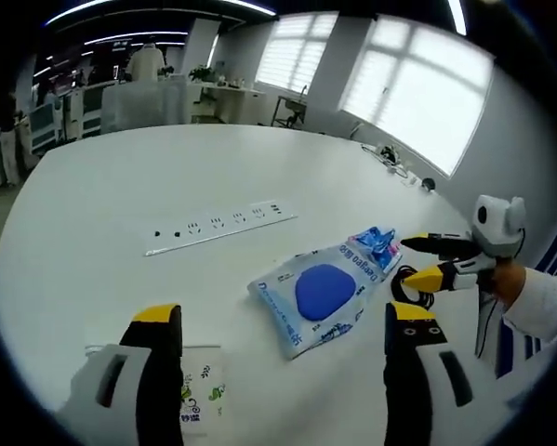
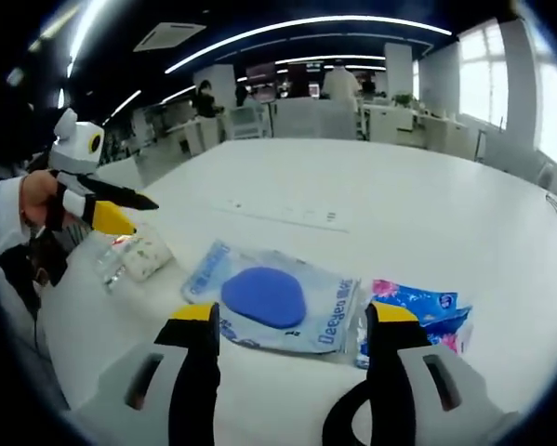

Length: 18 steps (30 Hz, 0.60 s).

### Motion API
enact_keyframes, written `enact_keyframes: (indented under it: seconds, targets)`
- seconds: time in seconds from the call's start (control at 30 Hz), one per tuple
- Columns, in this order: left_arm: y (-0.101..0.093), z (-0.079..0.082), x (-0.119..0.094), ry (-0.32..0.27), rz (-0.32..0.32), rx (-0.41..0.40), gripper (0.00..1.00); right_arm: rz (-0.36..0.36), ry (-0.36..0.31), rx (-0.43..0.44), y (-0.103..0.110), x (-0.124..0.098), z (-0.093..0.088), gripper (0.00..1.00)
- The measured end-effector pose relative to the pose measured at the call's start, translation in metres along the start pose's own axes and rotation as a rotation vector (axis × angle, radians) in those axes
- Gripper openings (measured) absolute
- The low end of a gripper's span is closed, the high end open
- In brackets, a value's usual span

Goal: Arrange the tabletop items into an orderly group along one side of the table until the central work area is clear of visible clutter.

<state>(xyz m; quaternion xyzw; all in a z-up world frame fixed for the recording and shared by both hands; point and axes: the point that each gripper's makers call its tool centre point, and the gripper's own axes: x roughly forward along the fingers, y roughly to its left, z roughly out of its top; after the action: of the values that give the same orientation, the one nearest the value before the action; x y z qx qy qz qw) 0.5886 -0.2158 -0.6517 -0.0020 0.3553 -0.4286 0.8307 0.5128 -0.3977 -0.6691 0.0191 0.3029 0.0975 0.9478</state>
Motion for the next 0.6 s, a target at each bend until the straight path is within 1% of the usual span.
enact_keyframes:
  seconds: [0.2, 0.6]
  targets:
    - [-0.003, -0.001, -0.016, -0.017, -0.003, 0.010, 0.94, 0.012, -0.008, -0.003, 0.006, -0.008, 0.005, 0.66]
    - [-0.011, -0.003, -0.059, -0.057, -0.006, 0.021, 0.95, 0.036, -0.028, -0.014, 0.025, -0.027, 0.014, 0.69]
